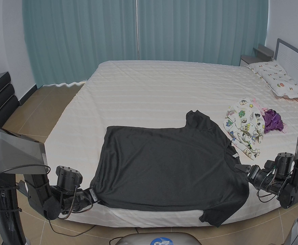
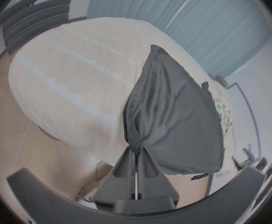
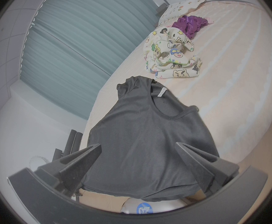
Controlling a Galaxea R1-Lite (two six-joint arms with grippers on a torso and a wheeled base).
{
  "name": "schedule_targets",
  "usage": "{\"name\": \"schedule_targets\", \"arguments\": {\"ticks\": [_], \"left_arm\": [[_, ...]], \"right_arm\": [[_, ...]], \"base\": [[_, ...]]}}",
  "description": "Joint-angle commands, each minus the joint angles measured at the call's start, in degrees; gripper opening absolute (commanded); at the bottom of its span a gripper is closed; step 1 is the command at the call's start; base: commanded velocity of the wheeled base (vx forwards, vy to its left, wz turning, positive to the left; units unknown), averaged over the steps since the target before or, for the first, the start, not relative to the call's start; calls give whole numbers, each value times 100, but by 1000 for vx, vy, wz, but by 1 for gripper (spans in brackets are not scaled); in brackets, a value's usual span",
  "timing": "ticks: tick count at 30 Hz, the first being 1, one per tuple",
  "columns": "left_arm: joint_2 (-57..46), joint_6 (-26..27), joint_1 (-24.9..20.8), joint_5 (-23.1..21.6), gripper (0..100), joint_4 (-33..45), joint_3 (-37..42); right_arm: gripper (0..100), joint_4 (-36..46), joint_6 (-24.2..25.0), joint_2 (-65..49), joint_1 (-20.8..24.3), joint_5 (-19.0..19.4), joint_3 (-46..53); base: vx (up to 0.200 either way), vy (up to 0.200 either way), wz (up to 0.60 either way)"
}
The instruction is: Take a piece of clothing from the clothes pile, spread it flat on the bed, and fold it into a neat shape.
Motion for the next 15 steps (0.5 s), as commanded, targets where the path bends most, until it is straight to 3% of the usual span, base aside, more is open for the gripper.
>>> {"name": "schedule_targets", "arguments": {"ticks": [1,5,11,15], "left_arm": [[-385,-429,130,-406,0,39,-41],[-473,-754,253,-529,0,48,-24],[-465,-780,341,-678,0,39,143],[-456,-789,359,-740,0,31,161]], "right_arm": [[100,172,-298,308,-253,-1,-8],[100,260,-491,598,-367,-1,-8],[100,269,-1028,959,-376,-53,-17],[100,277,-1089,1029,-490,-62,-61]], "base": [[0,0,0],[0,0,0],[0,0,0],[0,0,0]]}}
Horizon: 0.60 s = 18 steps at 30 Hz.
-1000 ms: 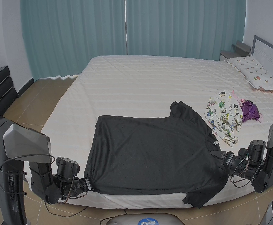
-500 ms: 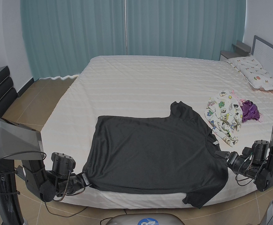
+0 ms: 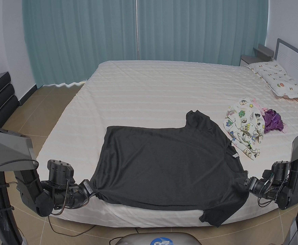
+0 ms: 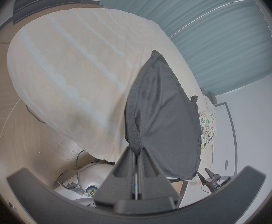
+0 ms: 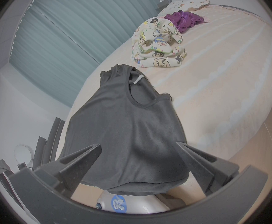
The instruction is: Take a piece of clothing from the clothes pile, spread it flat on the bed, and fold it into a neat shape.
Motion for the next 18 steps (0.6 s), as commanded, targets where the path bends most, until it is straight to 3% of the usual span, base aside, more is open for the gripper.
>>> {"name": "schedule_targets", "arguments": {"ticks": [1,5,15,16,18], "left_arm": [[-38,-6,36,-25,0,-8,69],[-29,-15,36,-25,0,-8,69],[-21,-15,27,-25,0,-8,60],[-12,-15,36,-25,0,-17,69],[-21,-15,27,-25,0,-17,69]], "right_arm": [[100,27,-91,253,-155,-12,-28],[100,27,-241,464,-313,-4,-99],[100,273,-250,710,-199,-39,-652],[0,308,-241,710,-199,-39,-705],[0,317,-241,710,-199,-39,-802]], "base": [[0,0,0],[0,0,0],[0,0,0],[0,0,0],[0,0,0]]}}
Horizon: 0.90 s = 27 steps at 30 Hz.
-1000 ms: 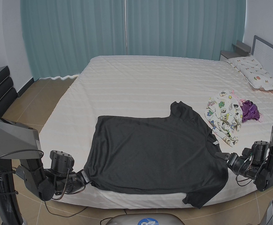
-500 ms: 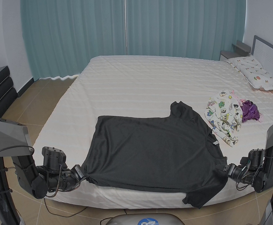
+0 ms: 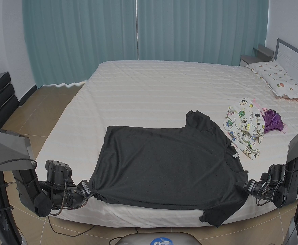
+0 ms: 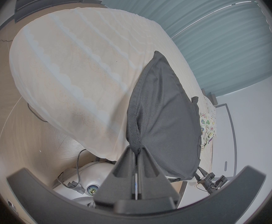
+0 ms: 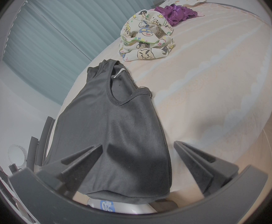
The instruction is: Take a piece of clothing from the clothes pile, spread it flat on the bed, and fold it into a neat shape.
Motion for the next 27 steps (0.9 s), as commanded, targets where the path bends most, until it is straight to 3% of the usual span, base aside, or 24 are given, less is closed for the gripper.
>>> {"name": "schedule_targets", "arguments": {"ticks": [1,21,27], "left_arm": [[3,-19,4,0,0,-6,2],[-208,-556,101,71,0,-50,-139],[-156,-564,136,71,0,-50,-174]], "right_arm": [[0,16,10,71,36,10,-204],[0,42,45,-395,53,-60,-1267],[0,719,54,-439,273,-78,-2102]], "base": [[0,0,0],[0,0,0],[0,0,0]]}}
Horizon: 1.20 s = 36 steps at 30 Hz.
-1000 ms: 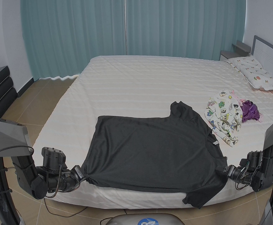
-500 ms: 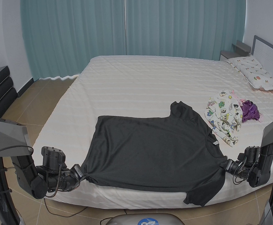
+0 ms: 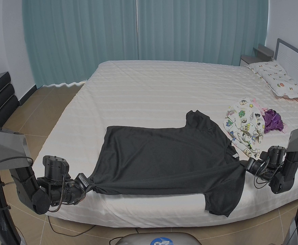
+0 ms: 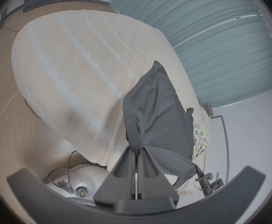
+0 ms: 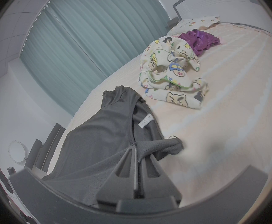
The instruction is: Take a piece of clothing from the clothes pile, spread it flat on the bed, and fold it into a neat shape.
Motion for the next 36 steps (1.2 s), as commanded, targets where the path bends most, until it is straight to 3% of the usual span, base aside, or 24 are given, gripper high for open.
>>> {"name": "schedule_targets", "arguments": {"ticks": [1,6,7,11,17,20,22,23,24,26,36], "left_arm": [[37,-8,23,1,0,-6,-42],[55,-8,23,1,0,-6,-86],[64,-8,23,1,0,-6,-95],[108,-8,23,1,0,-6,-130],[134,-8,23,1,0,-6,-139],[134,-8,23,1,0,-6,-157],[134,-8,23,1,0,-6,-157],[134,-8,23,1,0,-6,-157],[134,-8,23,1,0,-6,-157],[134,-8,23,-8,0,-6,-157],[134,-8,23,-8,0,2,-157]], "right_arm": [[0,438,3,-23,162,-7,-795],[0,737,12,109,197,-7,-1216],[100,728,21,249,241,-34,-1445],[100,763,249,452,259,-332,-1717],[100,833,302,100,30,-297,-1067],[100,833,302,-137,-40,-183,-680],[100,825,311,-568,-49,239,181],[100,825,311,-586,-49,256,225],[100,789,240,-770,-14,564,823],[100,754,144,-814,66,687,1297],[100,746,-472,-630,303,661,2247]], "base": [[0,0,0],[0,0,0],[0,0,0],[0,0,0],[0,0,0],[0,0,0],[0,0,0],[0,0,0],[0,0,0],[0,0,0],[0,0,0]]}}
